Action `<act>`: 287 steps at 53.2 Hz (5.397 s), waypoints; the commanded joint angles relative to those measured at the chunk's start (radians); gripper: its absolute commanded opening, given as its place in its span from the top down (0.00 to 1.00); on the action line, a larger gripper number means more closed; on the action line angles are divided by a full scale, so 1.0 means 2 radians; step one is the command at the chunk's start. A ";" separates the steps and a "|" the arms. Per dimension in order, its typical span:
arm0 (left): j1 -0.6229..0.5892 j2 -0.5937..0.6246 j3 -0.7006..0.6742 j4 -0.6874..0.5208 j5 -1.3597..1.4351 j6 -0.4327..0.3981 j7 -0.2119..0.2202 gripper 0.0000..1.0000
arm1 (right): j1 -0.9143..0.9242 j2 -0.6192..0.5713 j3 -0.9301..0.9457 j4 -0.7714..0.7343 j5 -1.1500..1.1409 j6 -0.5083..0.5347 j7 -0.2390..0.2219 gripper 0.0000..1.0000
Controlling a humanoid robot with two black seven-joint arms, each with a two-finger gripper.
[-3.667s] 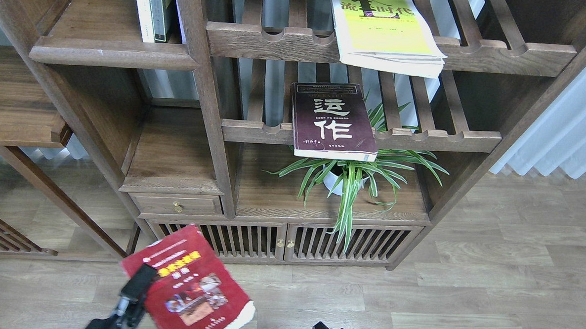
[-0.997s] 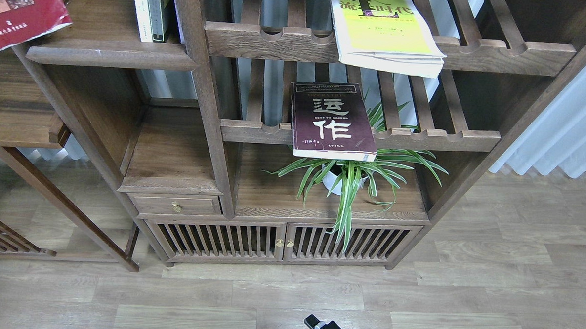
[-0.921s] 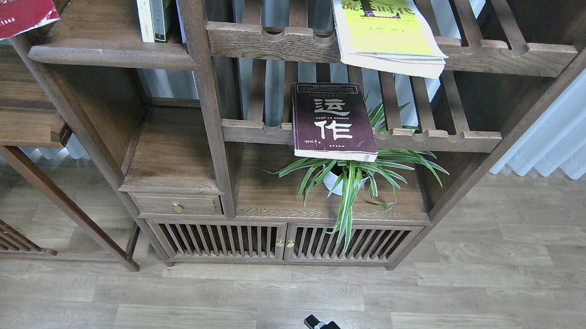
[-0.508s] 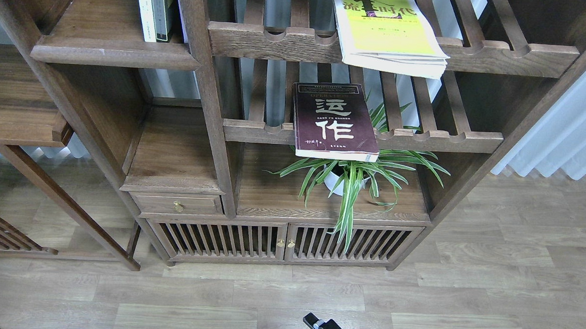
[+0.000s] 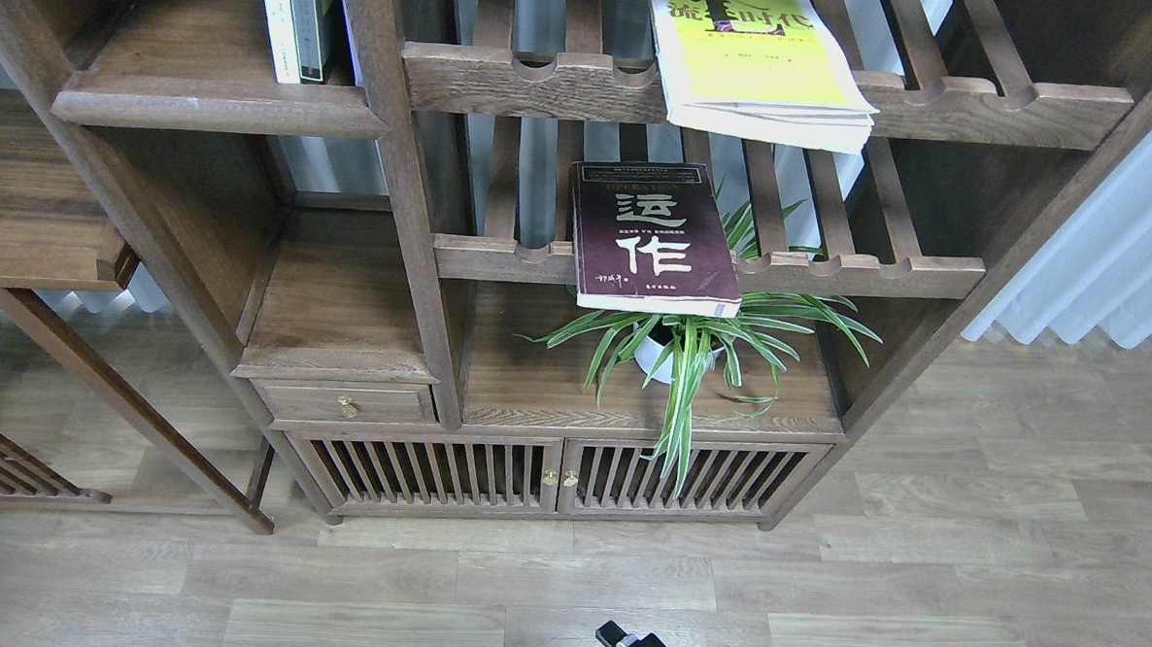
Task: Organize books on shelf
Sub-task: 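Insert the red book upright into the upper shelf with the left gripper, then release the red book and withdraw the left gripper from the shelf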
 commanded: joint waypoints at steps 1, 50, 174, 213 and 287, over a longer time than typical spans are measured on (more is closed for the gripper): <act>-0.008 -0.028 0.003 0.028 0.002 0.000 -0.042 0.96 | 0.000 0.001 0.000 0.001 0.000 0.000 0.000 0.01; 0.000 -0.091 0.023 0.116 0.030 0.000 -0.124 0.95 | 0.002 0.004 -0.001 0.007 0.000 0.000 0.000 0.01; 0.014 -0.127 0.031 0.114 -0.023 0.018 -0.200 0.62 | 0.000 -0.001 0.000 0.018 0.000 0.000 -0.001 0.01; 0.103 -0.071 0.000 -0.095 -0.027 0.102 -0.200 0.48 | -0.009 -0.006 0.040 0.030 0.001 0.000 0.000 0.01; 0.564 -0.247 -0.085 -0.324 -0.146 0.000 -0.019 0.00 | -0.023 -0.172 0.189 0.246 0.005 0.000 0.008 0.02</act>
